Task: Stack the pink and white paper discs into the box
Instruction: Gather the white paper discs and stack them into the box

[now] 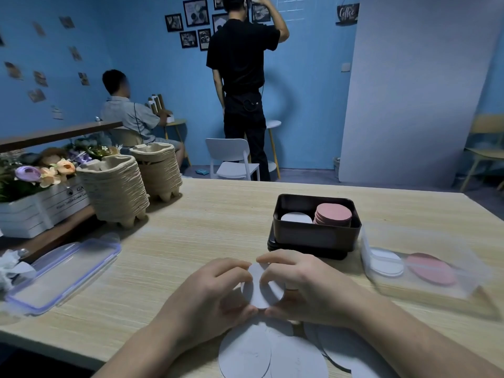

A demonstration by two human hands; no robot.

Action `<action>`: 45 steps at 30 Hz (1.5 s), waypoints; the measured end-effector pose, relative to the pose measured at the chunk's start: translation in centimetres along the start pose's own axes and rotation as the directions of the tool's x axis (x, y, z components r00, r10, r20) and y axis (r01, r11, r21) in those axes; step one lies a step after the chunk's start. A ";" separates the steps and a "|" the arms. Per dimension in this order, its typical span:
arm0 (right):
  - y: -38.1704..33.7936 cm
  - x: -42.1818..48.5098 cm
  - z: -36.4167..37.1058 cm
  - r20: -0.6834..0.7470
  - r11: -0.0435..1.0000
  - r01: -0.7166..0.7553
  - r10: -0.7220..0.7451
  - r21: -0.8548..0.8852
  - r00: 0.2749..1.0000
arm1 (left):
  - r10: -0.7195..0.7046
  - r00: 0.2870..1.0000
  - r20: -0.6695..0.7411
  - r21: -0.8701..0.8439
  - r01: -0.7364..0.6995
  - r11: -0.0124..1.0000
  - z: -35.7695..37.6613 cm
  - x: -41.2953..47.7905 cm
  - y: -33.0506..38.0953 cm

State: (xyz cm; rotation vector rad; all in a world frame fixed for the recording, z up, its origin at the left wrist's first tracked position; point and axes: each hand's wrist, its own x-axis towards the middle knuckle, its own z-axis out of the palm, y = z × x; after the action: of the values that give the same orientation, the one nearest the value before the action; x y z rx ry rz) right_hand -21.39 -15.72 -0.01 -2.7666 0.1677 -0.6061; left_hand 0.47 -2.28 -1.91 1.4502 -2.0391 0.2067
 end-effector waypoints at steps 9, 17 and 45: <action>-0.2 0.0 -0.1 -0.012 1.000 0.009 -0.009 -0.008 1.000 | -0.026 0.998 0.052 0.021 0.025 0.999 -0.8 0.3 0.4; -0.2 -0.1 -0.3 -0.004 1.000 -0.015 0.015 -0.012 1.000 | -0.188 0.977 0.101 0.003 0.188 0.982 -4.0 -3.3 -1.7; 0.3 0.0 0.0 0.024 0.999 -0.031 0.031 0.008 0.999 | -0.177 0.982 0.067 -0.018 0.178 0.984 -1.8 -0.9 0.6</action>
State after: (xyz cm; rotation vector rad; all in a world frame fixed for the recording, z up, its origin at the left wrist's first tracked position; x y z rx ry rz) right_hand -21.39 -15.98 -0.10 -2.7567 0.2015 -0.5648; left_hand 0.78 -0.52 -0.87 1.6329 -1.9419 0.0622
